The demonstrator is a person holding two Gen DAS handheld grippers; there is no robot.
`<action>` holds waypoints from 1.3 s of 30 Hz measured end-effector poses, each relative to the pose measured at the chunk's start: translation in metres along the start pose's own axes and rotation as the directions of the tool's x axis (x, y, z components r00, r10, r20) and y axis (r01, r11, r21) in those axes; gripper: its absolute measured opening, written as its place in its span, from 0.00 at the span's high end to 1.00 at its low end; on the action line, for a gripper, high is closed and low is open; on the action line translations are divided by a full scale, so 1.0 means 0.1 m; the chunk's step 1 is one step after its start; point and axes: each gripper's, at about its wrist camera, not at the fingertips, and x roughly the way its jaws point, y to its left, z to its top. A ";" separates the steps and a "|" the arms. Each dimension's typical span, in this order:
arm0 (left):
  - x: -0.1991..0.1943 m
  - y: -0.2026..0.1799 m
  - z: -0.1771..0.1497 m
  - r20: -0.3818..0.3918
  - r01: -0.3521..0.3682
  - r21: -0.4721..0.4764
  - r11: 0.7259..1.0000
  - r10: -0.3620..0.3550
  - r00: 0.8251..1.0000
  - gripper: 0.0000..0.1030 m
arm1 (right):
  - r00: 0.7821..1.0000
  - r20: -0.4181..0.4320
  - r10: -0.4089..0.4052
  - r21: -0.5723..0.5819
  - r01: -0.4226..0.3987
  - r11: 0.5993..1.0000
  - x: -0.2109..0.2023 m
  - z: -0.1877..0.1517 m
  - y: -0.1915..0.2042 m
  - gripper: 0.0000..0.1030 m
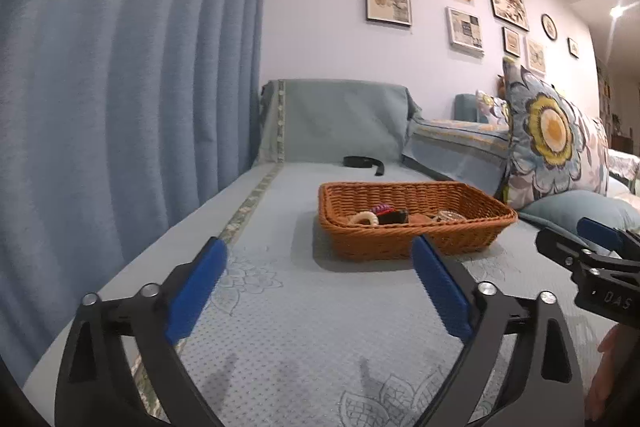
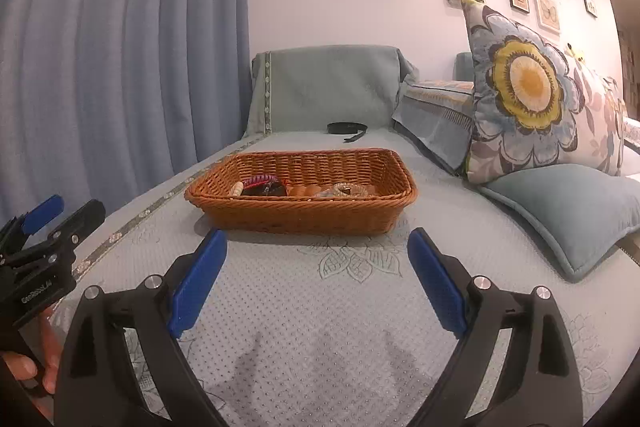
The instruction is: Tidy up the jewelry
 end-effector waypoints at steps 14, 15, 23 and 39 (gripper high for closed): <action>0.04 -0.04 0.01 -0.013 -0.039 0.011 0.999 0.039 0.999 0.08 | 1.000 0.022 -0.017 -0.084 0.019 0.996 -0.03 -0.04 0.17 0.15; 0.05 -0.05 0.02 -0.014 -0.039 0.010 0.999 0.040 0.999 0.08 | 1.000 0.022 -0.017 -0.082 0.019 0.996 -0.04 -0.04 0.17 0.15; 0.04 -0.04 0.01 -0.013 -0.043 0.010 0.999 0.043 0.999 0.08 | 1.000 0.005 -0.012 -0.061 0.013 0.998 0.00 -0.05 0.13 0.14; 0.05 -0.04 0.01 -0.013 -0.042 0.013 0.999 0.043 0.999 0.08 | 1.000 -0.008 -0.012 -0.058 0.011 0.998 0.04 -0.06 0.11 0.11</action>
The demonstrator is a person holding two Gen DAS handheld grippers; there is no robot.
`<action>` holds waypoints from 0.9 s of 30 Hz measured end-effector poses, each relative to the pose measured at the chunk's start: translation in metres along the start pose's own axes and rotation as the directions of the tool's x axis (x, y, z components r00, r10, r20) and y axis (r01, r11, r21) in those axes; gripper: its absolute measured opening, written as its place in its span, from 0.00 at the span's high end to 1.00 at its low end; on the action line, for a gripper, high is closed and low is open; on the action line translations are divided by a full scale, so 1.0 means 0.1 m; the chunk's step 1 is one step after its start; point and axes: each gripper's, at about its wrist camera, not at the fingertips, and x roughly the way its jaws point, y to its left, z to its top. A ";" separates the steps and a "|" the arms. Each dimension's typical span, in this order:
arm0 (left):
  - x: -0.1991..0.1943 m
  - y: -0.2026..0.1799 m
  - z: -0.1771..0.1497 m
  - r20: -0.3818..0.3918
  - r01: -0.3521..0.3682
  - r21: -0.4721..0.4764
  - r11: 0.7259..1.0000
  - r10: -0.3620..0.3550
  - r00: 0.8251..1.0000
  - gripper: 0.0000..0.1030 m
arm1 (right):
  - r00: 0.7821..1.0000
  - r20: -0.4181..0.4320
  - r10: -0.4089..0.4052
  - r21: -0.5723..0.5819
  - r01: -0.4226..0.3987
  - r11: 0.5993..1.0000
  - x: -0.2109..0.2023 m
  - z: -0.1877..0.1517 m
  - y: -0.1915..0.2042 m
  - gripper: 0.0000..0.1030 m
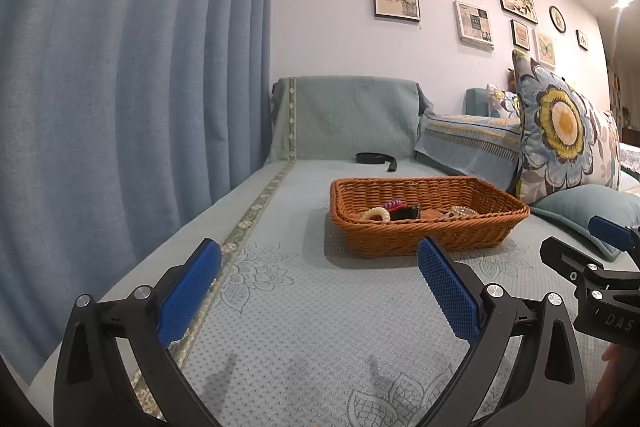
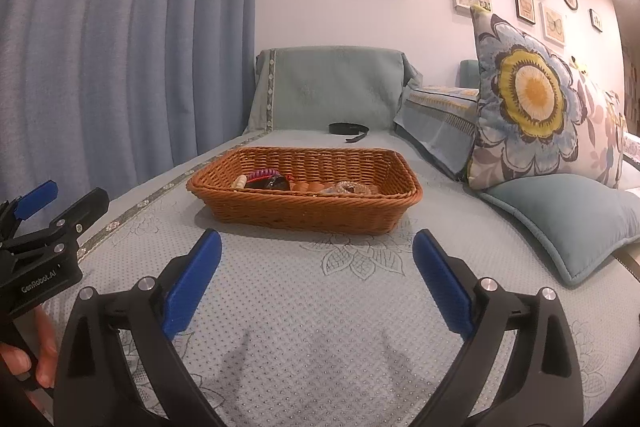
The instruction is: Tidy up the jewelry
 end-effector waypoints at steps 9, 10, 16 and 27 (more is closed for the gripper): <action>0.01 0.01 -0.01 -0.004 -0.001 0.002 1.000 0.001 1.000 0.08 | 1.000 -0.004 0.002 -0.001 -0.002 1.000 0.01 0.00 0.00 0.11; 0.01 0.01 -0.01 -0.004 -0.001 0.001 1.000 0.001 1.000 0.08 | 1.000 -0.004 0.002 -0.001 -0.002 1.000 0.01 0.00 0.00 0.11; 0.01 0.01 -0.01 -0.003 -0.001 0.001 1.000 0.001 1.000 0.08 | 1.000 -0.003 0.001 -0.001 -0.001 1.000 0.01 0.00 0.00 0.11; 0.01 0.02 -0.02 -0.005 -0.001 0.004 1.000 0.001 1.000 0.08 | 1.000 -0.007 0.001 -0.001 -0.001 1.000 0.02 0.00 0.00 0.11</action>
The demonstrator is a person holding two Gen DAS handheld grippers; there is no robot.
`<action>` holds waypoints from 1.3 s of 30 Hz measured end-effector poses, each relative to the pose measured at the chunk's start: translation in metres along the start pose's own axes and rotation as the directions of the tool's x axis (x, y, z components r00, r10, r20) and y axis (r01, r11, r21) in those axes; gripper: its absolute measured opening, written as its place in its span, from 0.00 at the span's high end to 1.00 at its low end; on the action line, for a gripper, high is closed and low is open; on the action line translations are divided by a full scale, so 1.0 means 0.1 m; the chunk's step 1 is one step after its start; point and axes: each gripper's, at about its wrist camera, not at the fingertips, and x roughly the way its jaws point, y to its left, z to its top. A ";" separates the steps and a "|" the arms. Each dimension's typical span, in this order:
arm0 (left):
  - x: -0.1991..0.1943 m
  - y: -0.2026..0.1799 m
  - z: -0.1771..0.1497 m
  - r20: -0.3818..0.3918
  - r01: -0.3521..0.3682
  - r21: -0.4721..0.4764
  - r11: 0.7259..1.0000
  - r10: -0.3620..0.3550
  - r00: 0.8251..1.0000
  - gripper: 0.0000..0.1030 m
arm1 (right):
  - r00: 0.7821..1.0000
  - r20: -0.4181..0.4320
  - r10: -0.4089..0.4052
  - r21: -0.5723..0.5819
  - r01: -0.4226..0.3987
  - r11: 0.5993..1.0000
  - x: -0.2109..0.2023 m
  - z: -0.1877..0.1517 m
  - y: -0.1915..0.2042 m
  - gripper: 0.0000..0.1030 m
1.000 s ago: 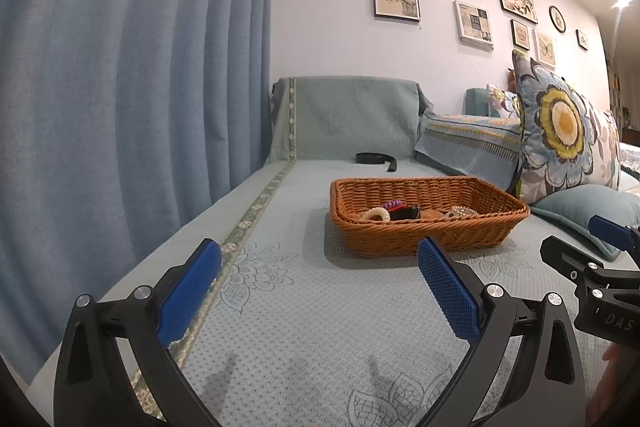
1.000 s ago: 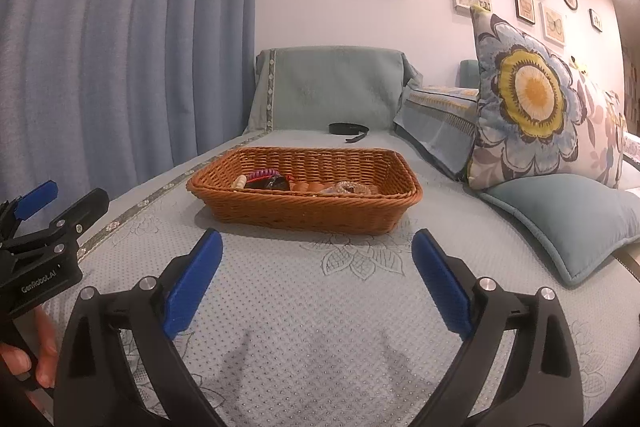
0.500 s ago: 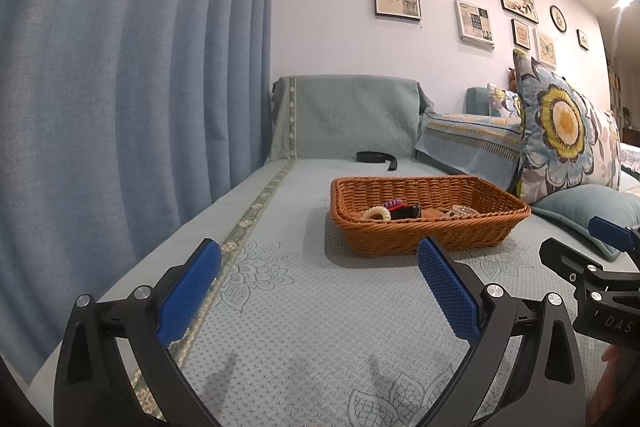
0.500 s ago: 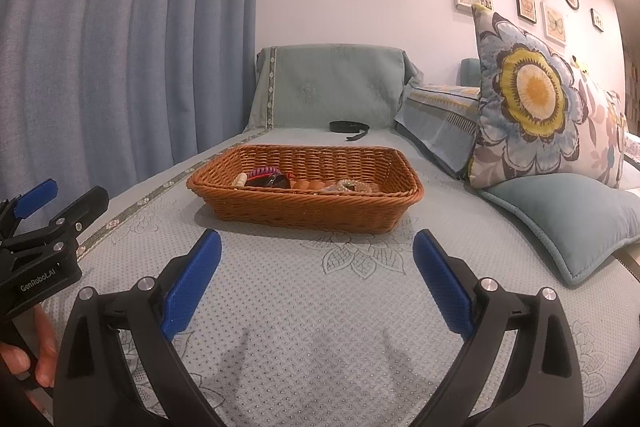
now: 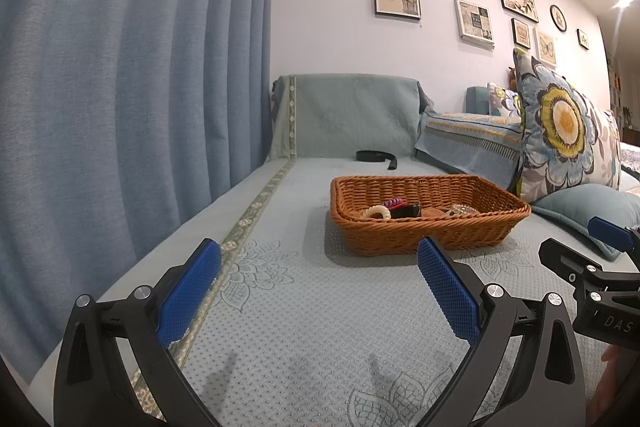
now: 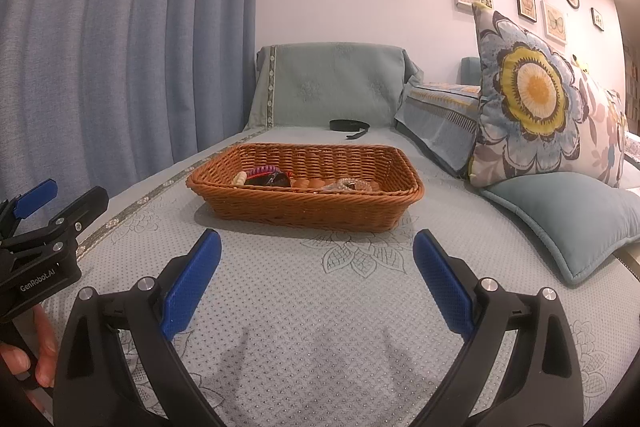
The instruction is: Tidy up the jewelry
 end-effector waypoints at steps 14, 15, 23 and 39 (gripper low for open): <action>0.00 0.00 0.00 -0.002 0.000 0.001 1.000 0.000 1.000 0.08 | 1.000 -0.001 0.000 0.000 0.000 1.000 0.01 0.00 0.00 0.10; 0.00 0.00 0.00 -0.003 0.000 0.001 1.000 0.000 1.000 0.08 | 1.000 -0.002 0.000 0.000 0.000 1.000 0.01 0.00 0.00 0.10; 0.02 0.00 0.00 -0.006 -0.003 -0.002 1.000 0.003 1.000 0.07 | 1.000 -0.002 0.000 0.001 0.000 1.000 0.01 0.01 0.01 0.10; 0.05 0.02 0.00 -0.021 -0.013 -0.026 1.000 0.012 1.000 0.07 | 1.000 -0.003 -0.001 0.000 0.001 1.000 0.02 0.00 0.02 0.10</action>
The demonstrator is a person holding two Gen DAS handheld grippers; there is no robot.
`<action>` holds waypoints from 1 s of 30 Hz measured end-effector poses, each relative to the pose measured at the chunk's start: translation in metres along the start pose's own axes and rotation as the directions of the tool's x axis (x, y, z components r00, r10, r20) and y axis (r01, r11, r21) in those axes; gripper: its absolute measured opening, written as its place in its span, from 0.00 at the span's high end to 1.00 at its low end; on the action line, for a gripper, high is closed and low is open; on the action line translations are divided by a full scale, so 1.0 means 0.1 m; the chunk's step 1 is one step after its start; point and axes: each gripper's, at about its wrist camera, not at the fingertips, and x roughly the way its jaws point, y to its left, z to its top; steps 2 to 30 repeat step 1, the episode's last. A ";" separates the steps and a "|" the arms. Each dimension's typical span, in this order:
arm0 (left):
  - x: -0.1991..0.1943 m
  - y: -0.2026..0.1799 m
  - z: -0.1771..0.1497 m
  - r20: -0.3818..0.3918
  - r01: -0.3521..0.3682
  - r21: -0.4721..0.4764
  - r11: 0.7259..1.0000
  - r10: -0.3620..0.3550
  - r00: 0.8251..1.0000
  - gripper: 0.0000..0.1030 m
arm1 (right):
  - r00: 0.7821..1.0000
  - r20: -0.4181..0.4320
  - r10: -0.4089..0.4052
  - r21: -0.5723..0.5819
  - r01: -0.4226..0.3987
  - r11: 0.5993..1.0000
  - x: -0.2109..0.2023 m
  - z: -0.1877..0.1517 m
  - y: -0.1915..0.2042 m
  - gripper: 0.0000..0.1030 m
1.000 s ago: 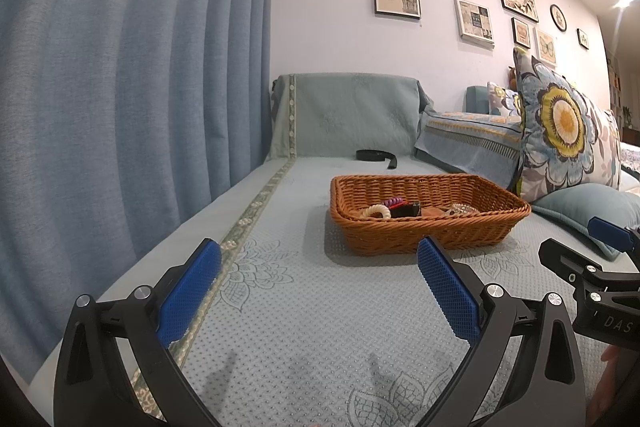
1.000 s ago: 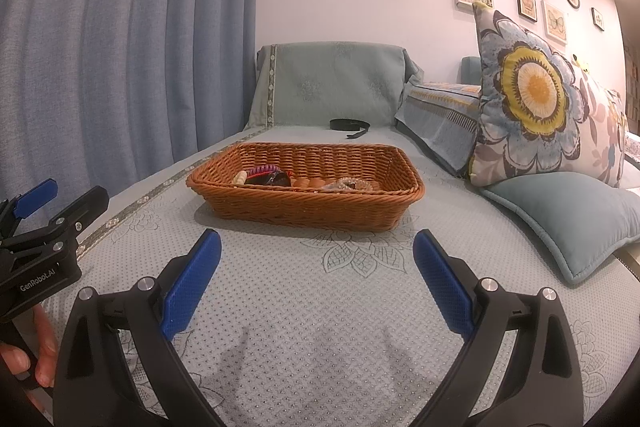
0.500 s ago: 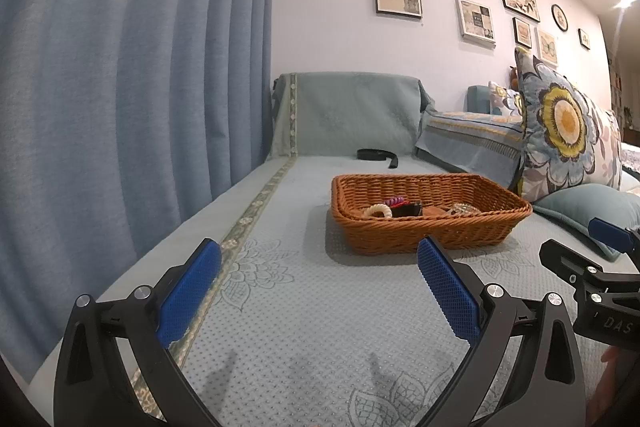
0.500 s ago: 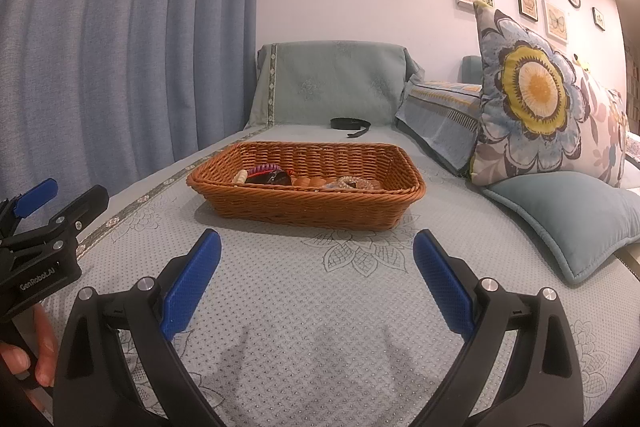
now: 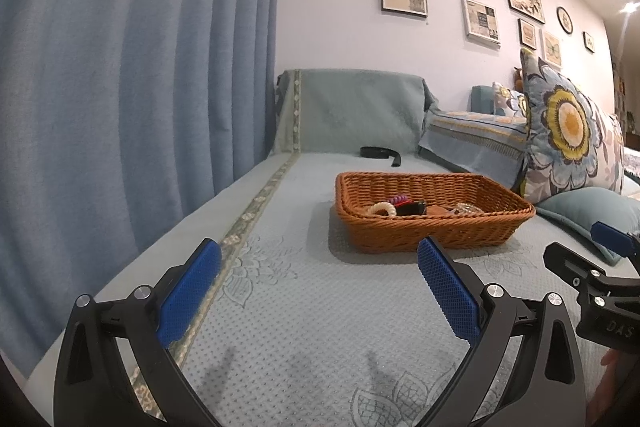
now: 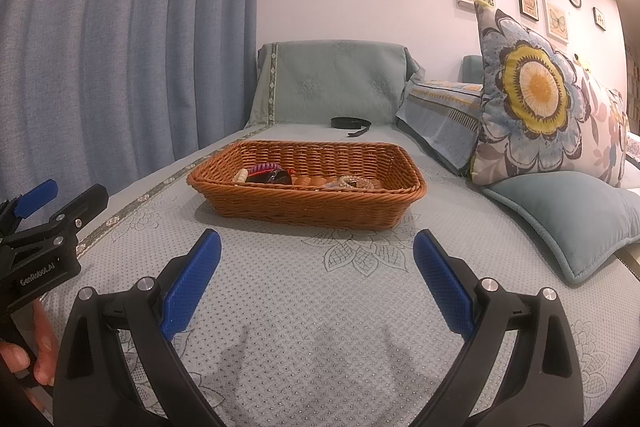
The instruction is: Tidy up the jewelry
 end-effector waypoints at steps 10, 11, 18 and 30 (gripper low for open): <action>0.00 0.01 0.00 0.000 0.001 -0.002 1.000 -0.001 1.000 0.07 | 1.000 -0.001 0.000 0.000 0.000 1.000 0.00 0.00 0.00 0.10; 0.00 0.01 0.00 0.000 0.001 -0.002 1.000 -0.001 1.000 0.07 | 1.000 -0.001 0.000 0.000 0.000 1.000 0.00 0.00 0.00 0.10; 0.00 0.01 0.00 0.000 0.001 -0.002 1.000 -0.001 1.000 0.07 | 1.000 -0.001 0.000 0.000 0.000 1.000 0.00 0.00 0.00 0.10; 0.00 0.01 0.00 0.000 0.001 -0.002 1.000 -0.001 1.000 0.07 | 1.000 -0.001 0.000 0.000 0.000 1.000 0.00 0.00 0.00 0.10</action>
